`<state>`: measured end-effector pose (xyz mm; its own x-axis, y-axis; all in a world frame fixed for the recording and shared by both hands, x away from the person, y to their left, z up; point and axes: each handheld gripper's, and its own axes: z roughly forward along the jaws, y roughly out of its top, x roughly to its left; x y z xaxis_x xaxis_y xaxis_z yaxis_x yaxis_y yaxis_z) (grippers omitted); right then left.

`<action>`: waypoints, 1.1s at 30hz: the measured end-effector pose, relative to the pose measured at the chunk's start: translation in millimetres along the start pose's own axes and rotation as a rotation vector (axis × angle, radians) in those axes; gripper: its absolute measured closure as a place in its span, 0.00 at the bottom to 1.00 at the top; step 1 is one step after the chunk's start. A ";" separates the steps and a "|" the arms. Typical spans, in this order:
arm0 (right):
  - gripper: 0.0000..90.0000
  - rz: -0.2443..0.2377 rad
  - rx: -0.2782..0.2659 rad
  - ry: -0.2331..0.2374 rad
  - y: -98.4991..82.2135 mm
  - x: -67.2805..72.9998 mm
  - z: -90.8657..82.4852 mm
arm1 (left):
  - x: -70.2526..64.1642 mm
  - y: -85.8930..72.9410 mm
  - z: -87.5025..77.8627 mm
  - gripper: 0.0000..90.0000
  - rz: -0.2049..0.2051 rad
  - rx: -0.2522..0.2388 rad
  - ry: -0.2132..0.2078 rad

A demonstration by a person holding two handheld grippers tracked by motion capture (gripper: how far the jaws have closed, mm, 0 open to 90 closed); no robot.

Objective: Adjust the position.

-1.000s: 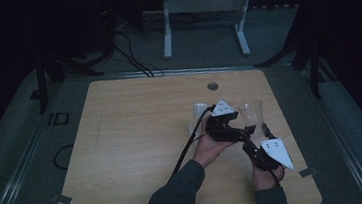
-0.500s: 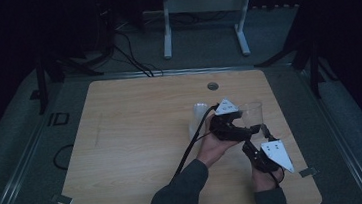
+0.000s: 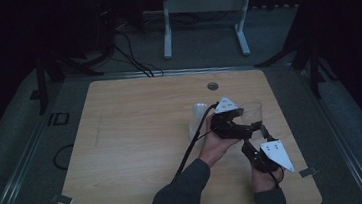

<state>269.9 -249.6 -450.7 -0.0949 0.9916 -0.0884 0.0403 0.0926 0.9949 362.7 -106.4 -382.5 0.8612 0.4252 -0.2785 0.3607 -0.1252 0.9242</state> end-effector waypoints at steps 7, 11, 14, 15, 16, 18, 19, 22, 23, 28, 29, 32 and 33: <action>0.45 -0.013 0.001 0.002 -0.1 -0.2 0.1 | -0.7 -0.9 -2.3 0.30 -0.004 -0.024 -0.015; 0.44 -0.018 0.002 0.004 -0.2 0.0 0.6 | -0.2 -1.9 -3.1 0.33 -0.007 -0.031 -0.024; 0.44 -0.021 0.005 0.006 0.0 -0.5 0.9 | -0.9 -2.0 -3.5 0.34 0.003 -0.032 -0.025; 0.44 -0.022 0.004 0.005 0.2 -0.6 0.7 | -1.5 -1.9 -3.6 0.34 0.005 -0.034 -0.026; 0.43 -0.022 0.003 0.005 0.4 -0.7 0.6 | -1.9 -1.8 -3.8 0.35 0.010 -0.036 -0.025; 0.43 -0.023 0.005 0.008 0.9 -1.0 0.6 | -2.7 -1.7 -3.8 0.35 0.016 -0.037 -0.025; 0.43 -0.024 0.007 0.010 1.1 -1.3 0.7 | -3.1 -1.8 -3.9 0.35 0.018 -0.038 -0.023; 0.37 -0.026 0.022 0.020 1.8 -1.8 1.8 | -3.6 -1.7 -4.4 0.35 0.030 -0.038 -0.014; 0.35 -0.028 0.028 0.023 1.9 -2.2 2.3 | -4.2 -1.6 -4.7 0.35 0.039 -0.036 -0.004; 0.31 -0.029 0.057 0.055 3.5 -3.6 3.8 | -8.4 -2.4 -4.6 0.35 0.103 -0.020 0.045; 0.31 -0.031 0.061 0.060 3.5 -3.6 4.0 | -9.5 -2.8 -4.4 0.35 0.116 -0.015 0.055; 0.32 -0.035 0.083 0.084 3.4 -3.5 5.1 | -13.1 -4.0 -3.4 0.35 0.158 -0.005 0.090; 0.34 -0.036 0.089 0.091 3.1 -3.1 5.5 | -14.8 -4.5 -2.9 0.35 0.176 -0.001 0.103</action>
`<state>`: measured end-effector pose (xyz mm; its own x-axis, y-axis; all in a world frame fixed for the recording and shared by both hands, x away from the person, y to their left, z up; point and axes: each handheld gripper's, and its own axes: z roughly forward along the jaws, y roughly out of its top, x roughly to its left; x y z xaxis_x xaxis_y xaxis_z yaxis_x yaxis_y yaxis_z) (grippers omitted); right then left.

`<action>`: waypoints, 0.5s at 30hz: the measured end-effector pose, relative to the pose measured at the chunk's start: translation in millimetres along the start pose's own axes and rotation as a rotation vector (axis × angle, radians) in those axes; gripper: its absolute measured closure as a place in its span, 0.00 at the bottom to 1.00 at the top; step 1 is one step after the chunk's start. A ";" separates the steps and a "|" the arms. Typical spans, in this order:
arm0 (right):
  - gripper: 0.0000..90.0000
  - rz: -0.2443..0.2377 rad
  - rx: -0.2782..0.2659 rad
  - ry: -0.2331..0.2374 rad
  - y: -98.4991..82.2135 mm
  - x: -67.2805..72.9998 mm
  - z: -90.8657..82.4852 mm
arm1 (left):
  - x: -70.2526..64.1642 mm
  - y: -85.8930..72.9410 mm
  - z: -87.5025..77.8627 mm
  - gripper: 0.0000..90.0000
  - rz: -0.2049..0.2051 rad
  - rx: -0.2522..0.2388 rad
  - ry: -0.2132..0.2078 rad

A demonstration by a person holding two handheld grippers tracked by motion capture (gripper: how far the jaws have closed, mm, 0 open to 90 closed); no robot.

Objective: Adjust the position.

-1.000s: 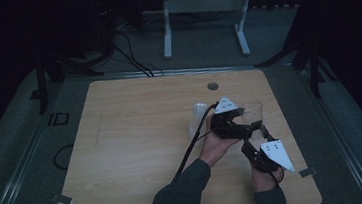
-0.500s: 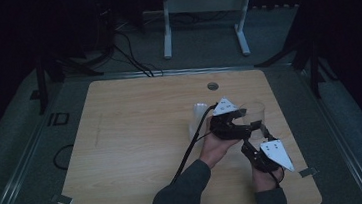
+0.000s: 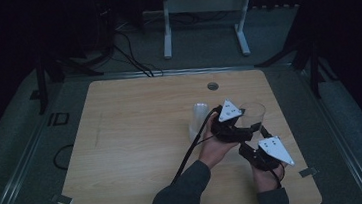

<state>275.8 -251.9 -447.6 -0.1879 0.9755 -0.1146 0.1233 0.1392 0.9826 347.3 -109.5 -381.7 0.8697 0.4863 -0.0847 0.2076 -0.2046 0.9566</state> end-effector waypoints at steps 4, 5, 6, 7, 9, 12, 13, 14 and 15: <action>0.39 0.009 0.006 0.012 -0.7 -0.9 0.6 | -5.6 -1.4 1.4 0.35 0.047 0.013 0.029; 0.40 0.012 0.008 0.012 -0.8 -1.1 0.5 | -6.2 -1.7 1.8 0.35 0.049 0.013 0.031; 0.42 0.013 0.012 0.010 -0.9 -1.4 0.7 | -6.5 -1.9 2.1 0.35 0.050 0.015 0.031; 0.43 0.014 0.016 0.008 -1.0 -1.7 0.8 | -6.6 -2.0 2.4 0.34 0.047 0.014 0.029; 0.44 0.013 0.015 0.004 -1.2 -1.7 0.6 | -6.7 -2.0 2.5 0.33 0.045 0.013 0.028; 0.45 0.009 0.013 0.001 -1.2 -1.0 0.6 | -6.4 -1.9 2.8 0.32 0.036 0.011 0.026; 0.45 0.009 0.014 0.001 -1.3 -1.0 0.6 | -6.0 -1.8 2.9 0.31 0.030 0.011 0.024; 0.45 0.008 0.014 0.000 -1.3 -0.9 0.5 | -5.5 -1.8 2.8 0.31 0.026 0.010 0.021; 0.46 0.008 0.013 -0.002 -1.4 -0.9 0.5 | -5.0 -1.7 2.6 0.30 0.020 0.008 0.021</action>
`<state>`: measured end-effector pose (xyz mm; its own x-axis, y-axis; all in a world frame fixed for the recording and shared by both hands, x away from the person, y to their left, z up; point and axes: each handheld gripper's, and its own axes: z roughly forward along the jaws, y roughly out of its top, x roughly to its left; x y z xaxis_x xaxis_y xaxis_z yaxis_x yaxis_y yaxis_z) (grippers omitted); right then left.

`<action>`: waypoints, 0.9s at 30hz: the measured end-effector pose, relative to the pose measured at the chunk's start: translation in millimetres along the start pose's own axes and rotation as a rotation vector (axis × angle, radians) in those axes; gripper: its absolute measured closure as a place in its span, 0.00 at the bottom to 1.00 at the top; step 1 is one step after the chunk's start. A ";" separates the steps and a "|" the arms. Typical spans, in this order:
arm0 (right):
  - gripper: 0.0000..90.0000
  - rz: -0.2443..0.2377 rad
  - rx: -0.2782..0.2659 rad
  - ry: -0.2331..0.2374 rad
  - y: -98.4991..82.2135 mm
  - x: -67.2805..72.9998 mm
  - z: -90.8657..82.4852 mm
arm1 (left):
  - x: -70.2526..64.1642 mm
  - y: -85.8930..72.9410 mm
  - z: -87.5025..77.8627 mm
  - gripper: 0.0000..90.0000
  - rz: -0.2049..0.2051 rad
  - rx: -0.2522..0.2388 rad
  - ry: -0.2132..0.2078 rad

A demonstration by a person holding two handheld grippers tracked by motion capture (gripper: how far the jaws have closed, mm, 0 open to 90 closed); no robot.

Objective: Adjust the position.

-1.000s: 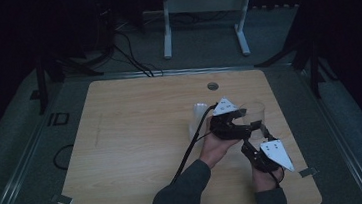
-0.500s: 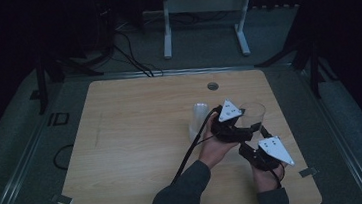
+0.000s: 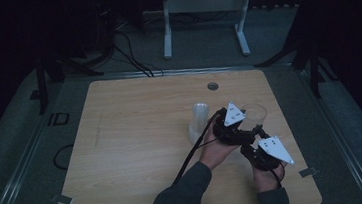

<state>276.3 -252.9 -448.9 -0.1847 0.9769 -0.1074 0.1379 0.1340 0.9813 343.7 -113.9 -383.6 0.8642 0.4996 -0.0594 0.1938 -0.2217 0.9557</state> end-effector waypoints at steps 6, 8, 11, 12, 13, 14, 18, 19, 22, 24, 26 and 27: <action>0.46 -0.004 0.002 0.005 -0.8 0.3 -0.1 | 5.4 1.8 -1.9 0.28 -0.054 -0.014 -0.031; 0.46 -0.006 0.000 0.007 -1.2 1.0 -0.4 | 7.4 2.2 -2.4 0.27 -0.068 -0.018 -0.035; 0.46 -0.007 -0.001 0.009 -1.4 1.8 -0.8 | 8.6 2.8 -2.8 0.27 -0.083 -0.027 -0.039; 0.46 -0.007 -0.001 0.011 -1.5 2.0 -0.8 | 8.9 2.9 -2.9 0.27 -0.084 -0.029 -0.040; 0.46 -0.010 0.000 0.013 -1.7 2.0 -0.8 | 9.5 3.0 -3.1 0.27 -0.087 -0.029 -0.042; 0.46 -0.011 0.000 0.014 -2.0 2.2 -0.8 | 9.7 3.0 -3.1 0.27 -0.094 -0.032 -0.043; 0.46 -0.022 0.001 0.017 -3.2 3.0 -1.0 | 11.6 3.5 -3.9 0.27 -0.112 -0.038 -0.052; 0.46 -0.025 0.000 0.017 -3.4 3.2 -1.1 | 11.8 3.7 -4.2 0.27 -0.113 -0.037 -0.053; 0.46 -0.034 -0.001 0.015 -3.7 3.4 -1.3 | 12.6 3.4 -4.1 0.27 -0.124 -0.039 -0.062; 0.46 -0.041 0.000 0.014 -4.2 3.3 -1.0 | 12.6 3.2 -3.9 0.27 -0.127 -0.037 -0.066; 0.46 -0.042 0.000 0.013 -4.5 3.1 -0.9 | 12.4 3.1 -3.8 0.28 -0.126 -0.037 -0.067; 0.46 -0.048 0.002 0.012 -5.0 2.6 -0.9 | 11.7 3.0 -4.1 0.28 -0.120 -0.036 -0.065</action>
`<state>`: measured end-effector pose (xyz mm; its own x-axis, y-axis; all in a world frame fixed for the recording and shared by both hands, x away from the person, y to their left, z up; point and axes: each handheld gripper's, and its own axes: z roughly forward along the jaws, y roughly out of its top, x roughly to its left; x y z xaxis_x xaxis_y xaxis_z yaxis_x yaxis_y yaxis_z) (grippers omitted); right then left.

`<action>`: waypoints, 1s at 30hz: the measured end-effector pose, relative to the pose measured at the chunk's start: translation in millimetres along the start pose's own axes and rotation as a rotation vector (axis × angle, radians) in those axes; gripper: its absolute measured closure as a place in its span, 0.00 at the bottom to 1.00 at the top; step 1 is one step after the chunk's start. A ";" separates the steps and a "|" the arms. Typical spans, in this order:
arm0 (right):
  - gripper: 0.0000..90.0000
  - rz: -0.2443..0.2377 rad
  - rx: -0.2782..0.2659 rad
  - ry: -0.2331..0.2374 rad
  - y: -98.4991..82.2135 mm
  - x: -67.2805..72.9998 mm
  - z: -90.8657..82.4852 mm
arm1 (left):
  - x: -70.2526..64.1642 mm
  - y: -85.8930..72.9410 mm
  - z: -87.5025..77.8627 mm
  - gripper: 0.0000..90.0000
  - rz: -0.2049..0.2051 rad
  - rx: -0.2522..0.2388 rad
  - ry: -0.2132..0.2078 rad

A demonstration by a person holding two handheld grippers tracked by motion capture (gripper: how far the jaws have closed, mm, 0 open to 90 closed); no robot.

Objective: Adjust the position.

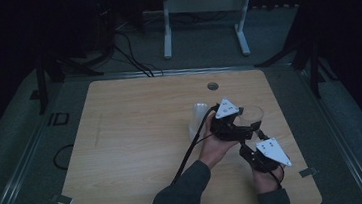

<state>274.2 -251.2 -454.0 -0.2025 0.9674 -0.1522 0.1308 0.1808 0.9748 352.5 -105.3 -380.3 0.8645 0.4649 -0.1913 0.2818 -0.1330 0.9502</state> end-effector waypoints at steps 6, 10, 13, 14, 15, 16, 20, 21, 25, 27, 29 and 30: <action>0.44 -0.001 0.003 0.001 0.1 -2.0 -0.5 | -2.6 -0.7 0.2 0.31 0.021 -0.002 0.003; 0.41 0.006 0.014 0.007 0.4 -3.7 -0.4 | -4.5 -0.6 -0.4 0.32 0.044 -0.007 0.010; 0.37 0.004 0.031 0.019 0.1 -4.4 1.5 | -4.7 -0.3 -0.9 0.32 0.046 -0.011 0.012; 0.37 0.004 0.031 0.019 0.1 -4.4 1.5 | -4.7 -0.1 -1.2 0.32 0.048 -0.012 0.015; 0.36 0.009 0.034 0.020 -0.1 -4.7 1.8 | -4.7 -0.1 -1.8 0.32 0.054 -0.012 0.021; 0.36 0.010 0.034 0.021 0.0 -4.9 1.8 | -4.7 -0.2 -1.9 0.32 0.058 -0.012 0.026; 0.34 0.012 0.033 0.023 1.1 -5.4 0.2 | -5.3 -1.7 -2.2 0.33 0.075 -0.010 0.044; 0.34 0.012 0.030 0.023 1.2 -5.7 -0.2 | -5.6 -2.2 -2.1 0.33 0.077 -0.009 0.049; 0.33 0.012 0.034 0.025 1.4 -7.1 -1.5 | -5.4 -4.0 -1.7 0.33 0.087 -0.006 0.061; 0.33 0.015 0.033 0.024 1.1 -8.3 -3.4 | -5.5 -4.9 -1.5 0.33 0.092 -0.001 0.071; 0.33 0.018 0.035 0.027 0.6 -9.6 -4.4 | -6.0 -5.7 -1.0 0.33 0.102 0.001 0.079; 0.33 0.020 0.037 0.028 0.3 -10.3 -4.7 | -6.2 -5.9 -1.0 0.33 0.105 0.000 0.081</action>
<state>271.7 -261.9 -451.3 -0.2268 0.9656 -0.1273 0.1705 0.1681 0.9709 345.1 -106.5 -384.4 0.8527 0.5176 -0.0704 0.1916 -0.1846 0.9640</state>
